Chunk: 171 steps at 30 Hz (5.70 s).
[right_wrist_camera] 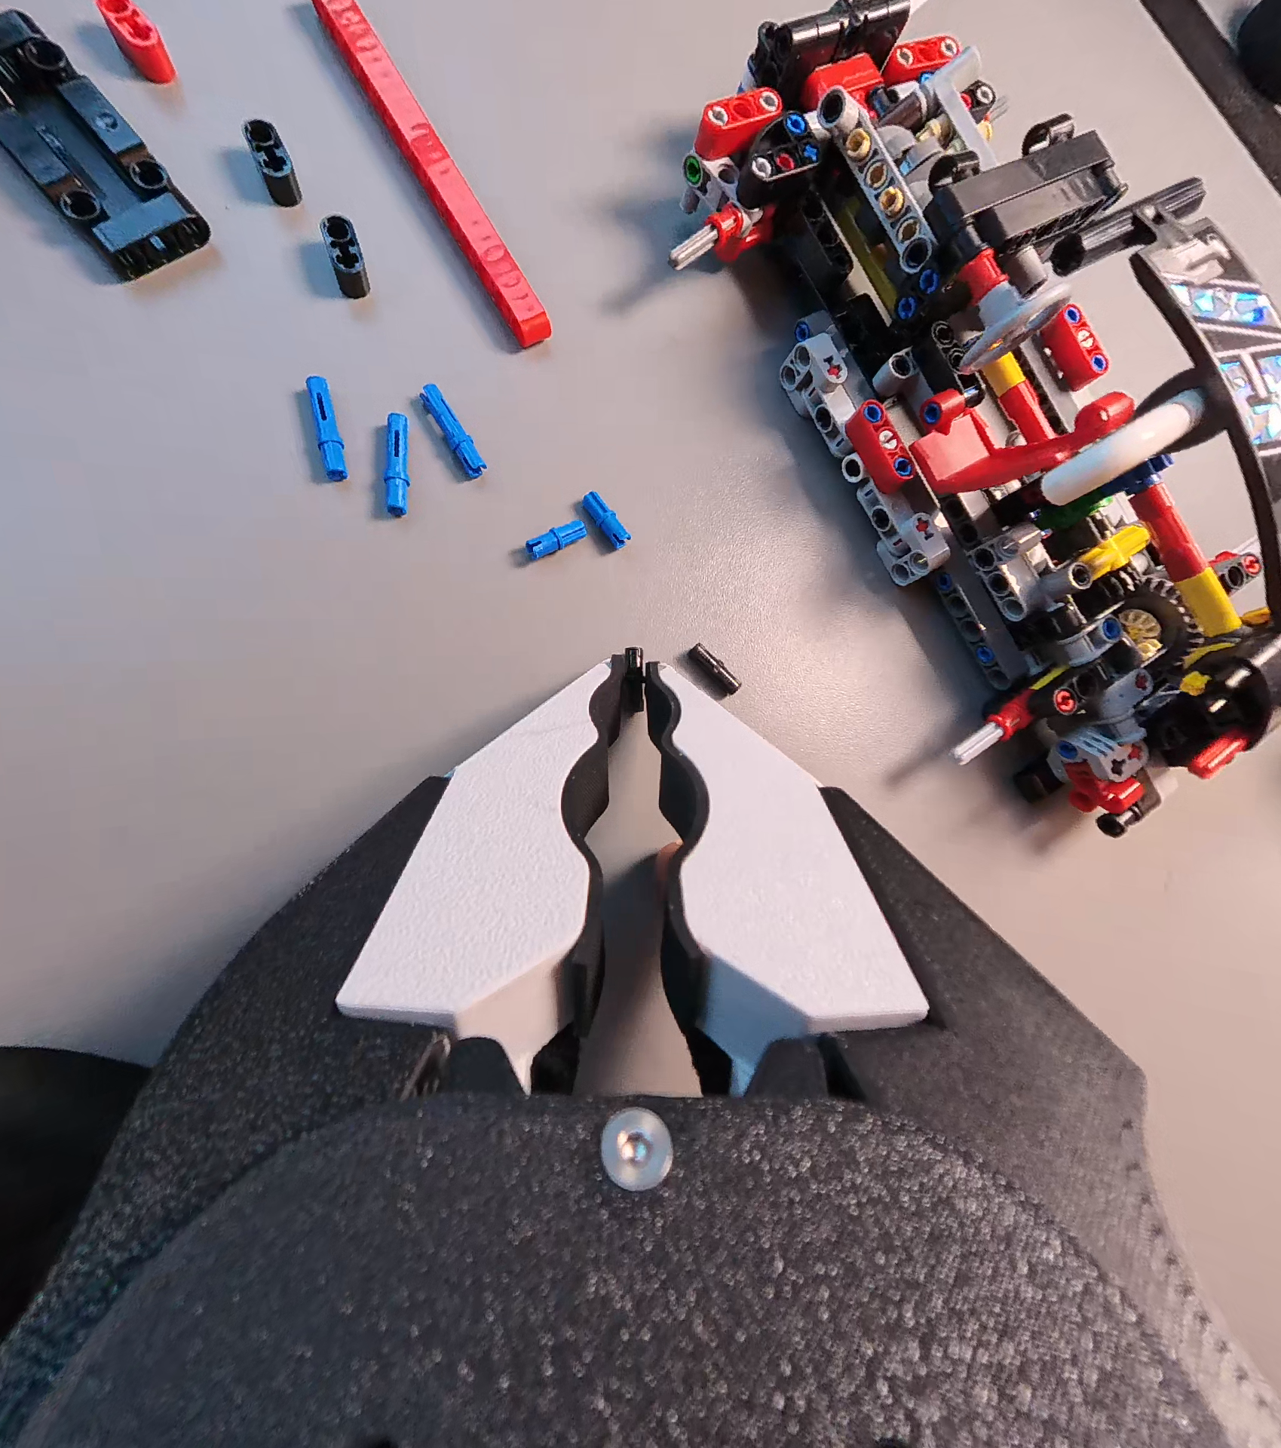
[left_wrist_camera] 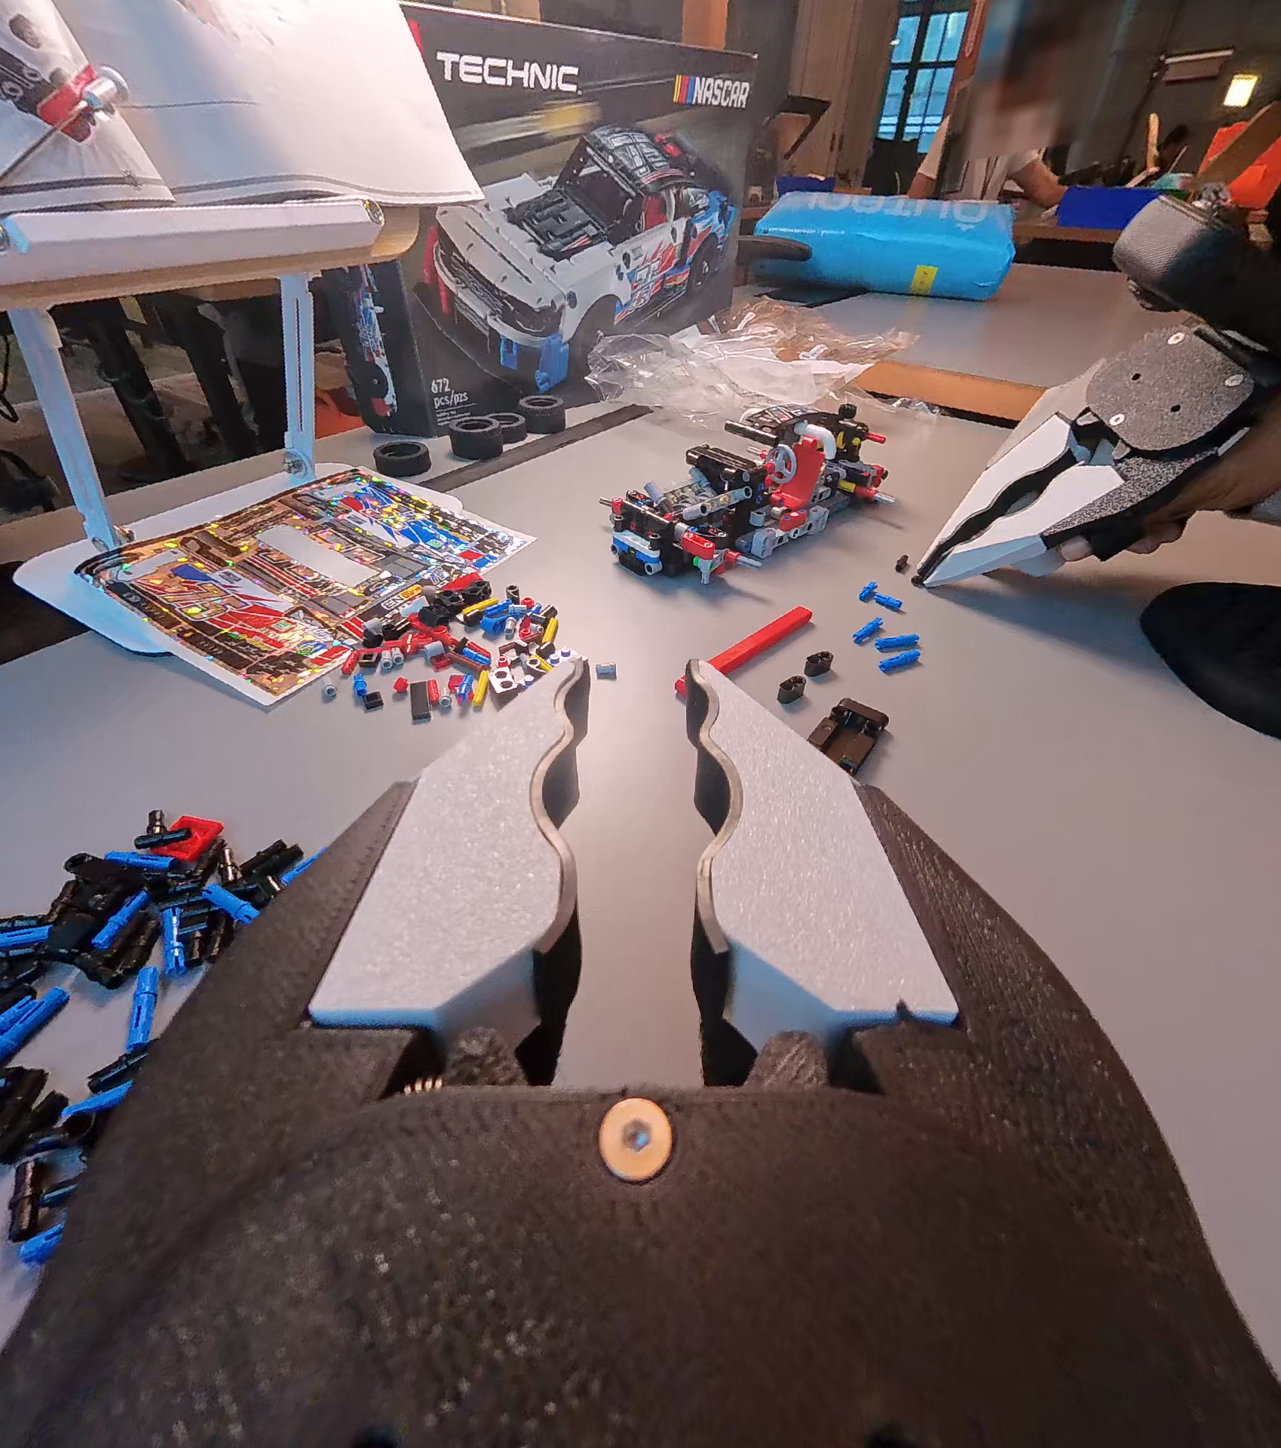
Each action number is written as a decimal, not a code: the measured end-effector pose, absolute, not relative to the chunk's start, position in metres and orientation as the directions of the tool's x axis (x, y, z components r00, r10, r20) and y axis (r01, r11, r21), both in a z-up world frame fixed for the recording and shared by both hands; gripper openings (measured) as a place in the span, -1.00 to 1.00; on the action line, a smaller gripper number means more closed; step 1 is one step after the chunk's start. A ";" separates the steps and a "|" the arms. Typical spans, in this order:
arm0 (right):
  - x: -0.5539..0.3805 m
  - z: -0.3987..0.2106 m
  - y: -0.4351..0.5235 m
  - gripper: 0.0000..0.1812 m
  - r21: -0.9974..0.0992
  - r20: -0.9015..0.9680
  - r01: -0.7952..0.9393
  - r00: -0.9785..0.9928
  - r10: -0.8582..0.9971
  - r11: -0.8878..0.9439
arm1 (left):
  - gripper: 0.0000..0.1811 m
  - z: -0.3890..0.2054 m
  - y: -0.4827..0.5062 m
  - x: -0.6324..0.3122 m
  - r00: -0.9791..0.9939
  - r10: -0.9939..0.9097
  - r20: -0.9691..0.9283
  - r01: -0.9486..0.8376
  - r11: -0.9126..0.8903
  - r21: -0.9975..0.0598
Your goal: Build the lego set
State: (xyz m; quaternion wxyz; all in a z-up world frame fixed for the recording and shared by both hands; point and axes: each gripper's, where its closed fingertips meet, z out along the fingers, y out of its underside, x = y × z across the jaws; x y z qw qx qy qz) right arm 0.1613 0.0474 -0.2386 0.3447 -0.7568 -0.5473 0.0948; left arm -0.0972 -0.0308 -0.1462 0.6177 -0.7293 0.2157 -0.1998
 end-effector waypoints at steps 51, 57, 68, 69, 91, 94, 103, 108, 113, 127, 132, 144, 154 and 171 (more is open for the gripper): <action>-0.064 -0.141 -0.071 -0.97 -0.907 0.310 0.237 -0.185 0.932 0.349 | -0.87 -0.138 -0.071 -0.052 0.458 -0.838 0.297 0.113 -0.276 -0.954; -0.060 -0.142 -0.073 -0.97 -0.874 0.388 0.233 -0.195 0.901 0.427 | -0.91 -0.138 -0.073 -0.049 0.408 -0.834 0.372 0.148 -0.341 -0.928; -0.057 -0.144 -0.075 -0.97 -0.763 0.572 0.242 -0.177 0.801 0.599 | -0.97 -0.140 -0.073 -0.047 0.386 -0.823 0.417 0.156 -0.387 -0.909; -0.057 -0.144 -0.074 -0.97 -0.762 0.574 0.247 -0.172 0.800 0.599 | -0.97 -0.141 -0.072 -0.048 0.394 -0.822 0.411 0.151 -0.383 -0.911; 0.032 -0.153 -0.027 -0.90 -0.897 0.320 0.356 0.113 0.941 0.262 | -0.98 -0.178 0.012 -0.194 0.689 -0.701 -0.183 -0.697 -0.572 -0.433; 0.039 -0.145 -0.028 -0.90 -0.907 0.314 0.335 0.136 0.940 0.255 | -0.98 -0.198 0.014 -0.217 0.655 -0.733 -0.182 -0.753 -0.613 -0.240; 0.065 -0.143 -0.020 -0.91 -0.923 0.289 0.319 0.202 0.936 0.216 | -0.94 -0.232 0.010 -0.223 0.627 -0.768 -0.132 -0.778 -0.625 -0.061; 0.069 -0.143 -0.012 -0.91 -0.931 0.271 0.310 0.225 0.936 0.195 | -0.85 -0.219 0.014 -0.217 0.650 -0.747 -0.139 -0.760 -0.636 -0.137; 0.081 -0.143 0.006 -0.91 -0.935 0.255 0.317 0.292 0.922 0.159 | -0.81 -0.181 0.015 -0.175 0.684 -0.714 -0.147 -0.692 -0.572 -0.441; 0.125 -0.126 0.051 -0.90 -0.982 0.113 0.188 0.469 0.876 0.025 | -0.77 -0.134 -0.033 -0.100 0.816 -0.578 -0.018 -0.152 -0.185 -0.971; 0.152 -0.130 0.075 -1.00 -0.982 0.119 0.188 0.560 0.820 0.014 | -0.89 -0.151 -0.043 -0.079 0.817 -0.577 -0.020 -0.142 -0.166 -0.976; 0.143 -0.166 0.082 -0.91 -0.964 0.088 0.258 0.521 0.849 -0.058 | -0.72 -0.174 -0.031 -0.083 0.818 -0.569 -0.088 -0.228 -0.179 -0.957; 0.139 -0.175 0.081 -0.90 -0.950 0.136 0.309 0.507 0.851 -0.032 | -0.70 -0.174 -0.027 -0.094 0.834 -0.551 -0.037 -0.182 -0.210 -0.961; 0.102 -0.189 0.051 -0.91 -0.910 0.207 0.411 0.346 0.915 0.051 | -0.74 -0.195 -0.035 -0.070 0.757 -0.646 -0.098 -0.317 -0.232 -0.919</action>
